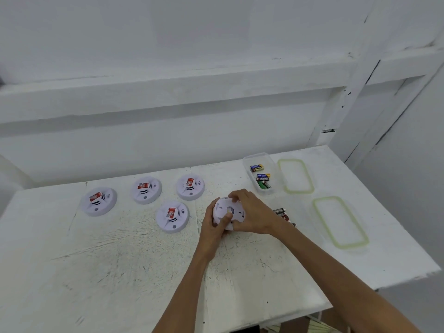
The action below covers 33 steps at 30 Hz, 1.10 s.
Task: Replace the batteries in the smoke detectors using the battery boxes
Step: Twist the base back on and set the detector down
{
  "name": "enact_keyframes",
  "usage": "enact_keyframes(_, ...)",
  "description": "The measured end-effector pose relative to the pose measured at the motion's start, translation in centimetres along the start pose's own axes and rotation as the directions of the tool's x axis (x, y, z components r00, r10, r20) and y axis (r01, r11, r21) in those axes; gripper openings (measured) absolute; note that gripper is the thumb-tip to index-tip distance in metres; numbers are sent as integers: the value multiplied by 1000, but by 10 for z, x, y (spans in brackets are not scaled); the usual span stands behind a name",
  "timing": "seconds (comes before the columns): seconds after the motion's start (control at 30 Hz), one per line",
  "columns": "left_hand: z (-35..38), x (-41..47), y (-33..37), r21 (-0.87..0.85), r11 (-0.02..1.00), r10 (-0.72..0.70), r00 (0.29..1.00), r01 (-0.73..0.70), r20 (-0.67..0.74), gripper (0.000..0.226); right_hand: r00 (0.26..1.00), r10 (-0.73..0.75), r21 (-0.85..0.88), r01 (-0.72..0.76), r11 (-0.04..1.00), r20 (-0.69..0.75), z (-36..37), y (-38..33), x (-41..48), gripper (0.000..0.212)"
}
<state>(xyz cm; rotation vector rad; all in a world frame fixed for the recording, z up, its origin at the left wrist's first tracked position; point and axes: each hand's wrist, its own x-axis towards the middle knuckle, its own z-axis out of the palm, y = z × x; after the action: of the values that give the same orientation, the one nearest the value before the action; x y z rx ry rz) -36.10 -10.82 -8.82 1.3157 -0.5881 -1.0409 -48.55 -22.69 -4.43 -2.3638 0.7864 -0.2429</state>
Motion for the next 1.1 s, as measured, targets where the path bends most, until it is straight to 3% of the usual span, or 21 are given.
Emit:
enact_keyframes(0.23,-5,4,-2,29,1000,-2,1000,2,-8,61,999,48,140,-51,989,25,-7,8,-1,85)
enact_keyframes(0.67,-6,2,-2,26,1000,2,1000,-1,-1,61,998,49,210,-56,976,37,-12,15,2,81)
enact_keyframes(1.1,-8,3,-3,25,1000,-1,1000,1,19,70,996,49,166,-36,986,-73,-2,8,0,67)
